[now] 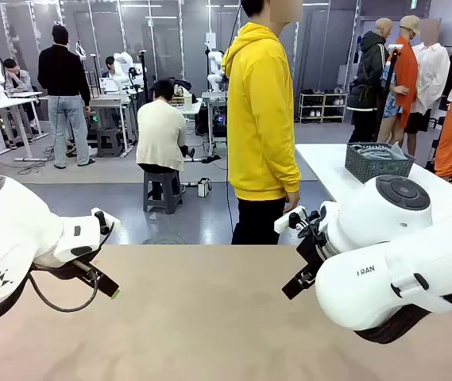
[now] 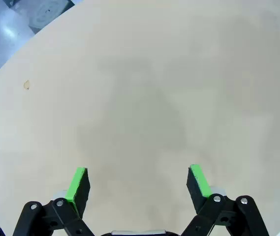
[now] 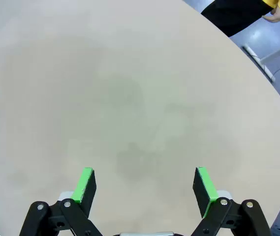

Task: Fold the towels and place them in the basket.
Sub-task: When a person lays out a Towel with hook on the table, fold it in half twice.

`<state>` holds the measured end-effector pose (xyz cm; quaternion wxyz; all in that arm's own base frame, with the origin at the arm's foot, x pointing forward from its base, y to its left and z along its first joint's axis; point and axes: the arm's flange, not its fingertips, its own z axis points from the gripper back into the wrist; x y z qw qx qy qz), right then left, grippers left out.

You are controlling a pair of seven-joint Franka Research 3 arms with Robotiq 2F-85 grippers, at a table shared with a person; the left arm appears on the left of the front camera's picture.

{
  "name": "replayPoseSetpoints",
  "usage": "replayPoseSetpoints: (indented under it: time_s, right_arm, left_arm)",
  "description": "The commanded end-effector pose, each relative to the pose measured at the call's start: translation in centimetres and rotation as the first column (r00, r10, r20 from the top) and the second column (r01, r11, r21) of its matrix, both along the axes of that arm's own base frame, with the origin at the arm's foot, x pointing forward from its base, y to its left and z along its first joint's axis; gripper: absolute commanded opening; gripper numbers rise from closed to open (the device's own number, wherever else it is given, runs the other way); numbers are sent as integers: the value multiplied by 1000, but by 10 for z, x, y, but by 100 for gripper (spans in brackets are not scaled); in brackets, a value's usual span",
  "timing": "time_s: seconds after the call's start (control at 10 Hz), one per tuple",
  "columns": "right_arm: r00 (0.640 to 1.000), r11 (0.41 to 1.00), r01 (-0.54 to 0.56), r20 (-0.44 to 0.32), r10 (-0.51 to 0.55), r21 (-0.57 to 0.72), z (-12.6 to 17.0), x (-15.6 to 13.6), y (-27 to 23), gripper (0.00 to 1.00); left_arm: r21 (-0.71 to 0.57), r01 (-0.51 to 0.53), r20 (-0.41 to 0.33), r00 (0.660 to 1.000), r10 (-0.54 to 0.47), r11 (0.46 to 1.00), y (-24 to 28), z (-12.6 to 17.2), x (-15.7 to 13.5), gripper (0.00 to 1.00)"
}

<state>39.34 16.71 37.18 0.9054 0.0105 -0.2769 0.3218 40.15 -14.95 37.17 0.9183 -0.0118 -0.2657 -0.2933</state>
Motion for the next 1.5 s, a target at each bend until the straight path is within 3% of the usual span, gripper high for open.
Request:
replayPoseSetpoints:
  time_s: [0.0,1.0,1.1,1.3,1.4]
  right_arm:
    - [1000,1000,0,0,0,0,0,0,0,100]
    - [1000,1000,-2,1,2,-1,0,0,0,100]
    - [1000,1000,-1,-6,1,22,23,8,3,100]
    - [1000,999,4,5,-4,43,67,22,7,100]
    - [1000,999,8,14,-9,52,79,26,8,100]
  left_arm:
    - [0,0,0,1000,0,1000,0,0,0,100]
    - [0,1,0,1000,-1,1000,-1,0,0,100]
    - [32,23,-16,1000,-22,999,0,19,11,100]
    - [-31,46,-122,991,-49,998,9,56,23,100]
    - [-68,58,-123,990,-66,996,13,69,25,100]
